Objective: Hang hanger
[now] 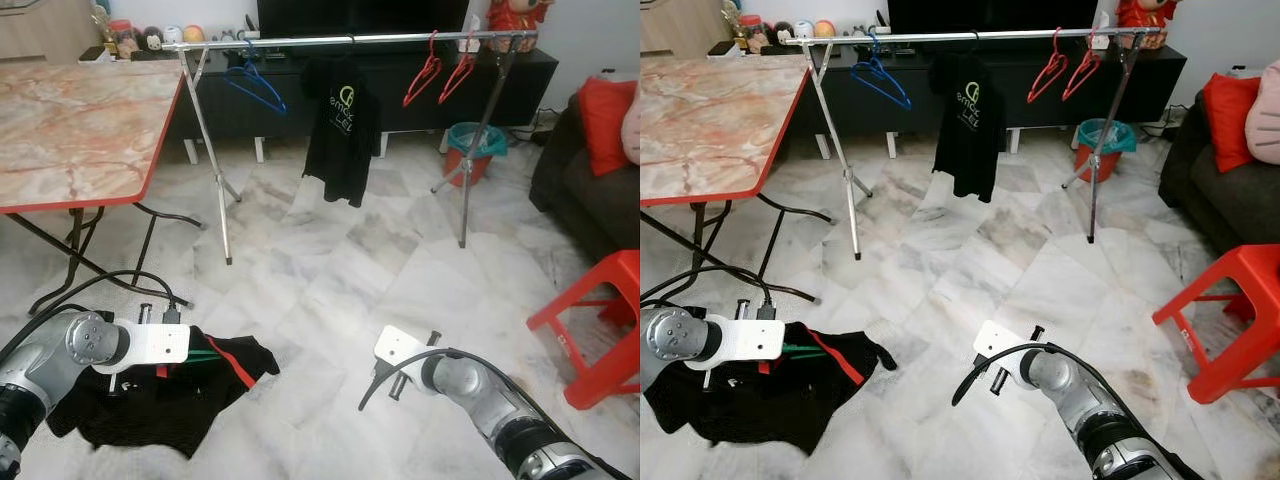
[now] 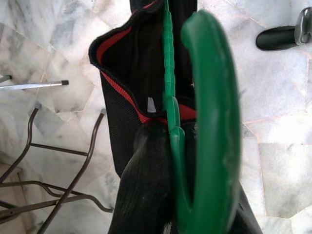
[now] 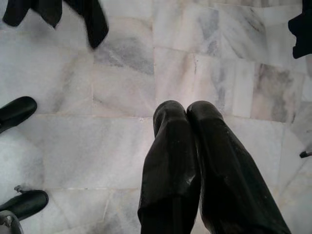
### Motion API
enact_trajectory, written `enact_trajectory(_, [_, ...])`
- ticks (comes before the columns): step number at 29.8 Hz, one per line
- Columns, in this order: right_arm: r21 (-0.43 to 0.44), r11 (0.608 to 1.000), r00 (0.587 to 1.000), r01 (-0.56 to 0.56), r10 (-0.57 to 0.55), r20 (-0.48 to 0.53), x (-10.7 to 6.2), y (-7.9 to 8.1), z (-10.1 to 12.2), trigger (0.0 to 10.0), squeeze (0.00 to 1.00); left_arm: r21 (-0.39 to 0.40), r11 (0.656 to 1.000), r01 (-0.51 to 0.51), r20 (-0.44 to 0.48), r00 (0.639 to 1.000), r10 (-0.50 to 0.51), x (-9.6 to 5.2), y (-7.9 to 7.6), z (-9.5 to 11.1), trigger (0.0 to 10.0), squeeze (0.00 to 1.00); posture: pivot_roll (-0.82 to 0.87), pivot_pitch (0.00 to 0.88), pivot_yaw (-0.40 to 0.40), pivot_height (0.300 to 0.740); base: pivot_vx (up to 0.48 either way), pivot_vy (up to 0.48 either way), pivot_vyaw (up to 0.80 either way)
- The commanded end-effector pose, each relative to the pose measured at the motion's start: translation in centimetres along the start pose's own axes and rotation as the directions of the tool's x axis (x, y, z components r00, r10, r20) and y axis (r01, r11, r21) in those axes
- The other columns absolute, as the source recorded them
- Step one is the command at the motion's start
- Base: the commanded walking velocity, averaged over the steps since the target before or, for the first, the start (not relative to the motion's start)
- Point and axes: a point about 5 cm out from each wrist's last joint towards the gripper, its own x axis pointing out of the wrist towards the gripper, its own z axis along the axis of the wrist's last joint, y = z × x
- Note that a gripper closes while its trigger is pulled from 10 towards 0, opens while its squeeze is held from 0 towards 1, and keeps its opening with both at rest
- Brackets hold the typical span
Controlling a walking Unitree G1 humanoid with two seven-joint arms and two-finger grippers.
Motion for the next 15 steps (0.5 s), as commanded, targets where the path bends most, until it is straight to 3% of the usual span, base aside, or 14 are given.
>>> enact_trajectory(1, [0.011, 1.0, 1.0, 0.016, -0.017, 0.023, 0.0, -0.2, 0.4, 0.0, 0.0, -0.022, 0.999, -0.03, 0.031, 0.999, 0.03, -0.1, 0.6, 0.5, 10.0, 0.0, 0.03, 0.0, -0.008, 0.74, 0.0, 0.0, 0.0])
enact_trajectory(2, [0.021, 1.0, 1.0, 0.016, -0.016, 0.024, 0.1, -0.1, 0.5, 10.0, 0.0, -0.048, 0.999, -0.021, 0.062, 0.998, 0.024, 0.0, 0.6, 0.8, 10.0, 0.0, 0.03, 0.0, -0.008, 0.74, 0.0, 0.0, 0.0])
enact_trajectory(8, [0.044, 0.994, 0.994, 0.101, -0.103, 0.045, 0.0, -0.8, 0.7, 10.0, 0.0, -0.202, 0.978, 0.047, 0.275, 0.961, 0.011, -0.2, 0.9, 3.2, 10.0, 0.0, 0.03, 0.0, -0.008, 0.74, 0.0, 0.0, 0.0])
enact_trajectory(15, [0.132, 0.974, 0.963, 0.184, -0.206, 0.174, -0.2, -1.3, 2.3, 10.0, 0.0, -0.322, 0.945, 0.056, 0.404, 0.911, 0.083, 0.2, 2.2, 5.6, 10.0, 0.0, 0.02, 0.0, 0.001, 0.74, 0.0, 0.0, 0.0])
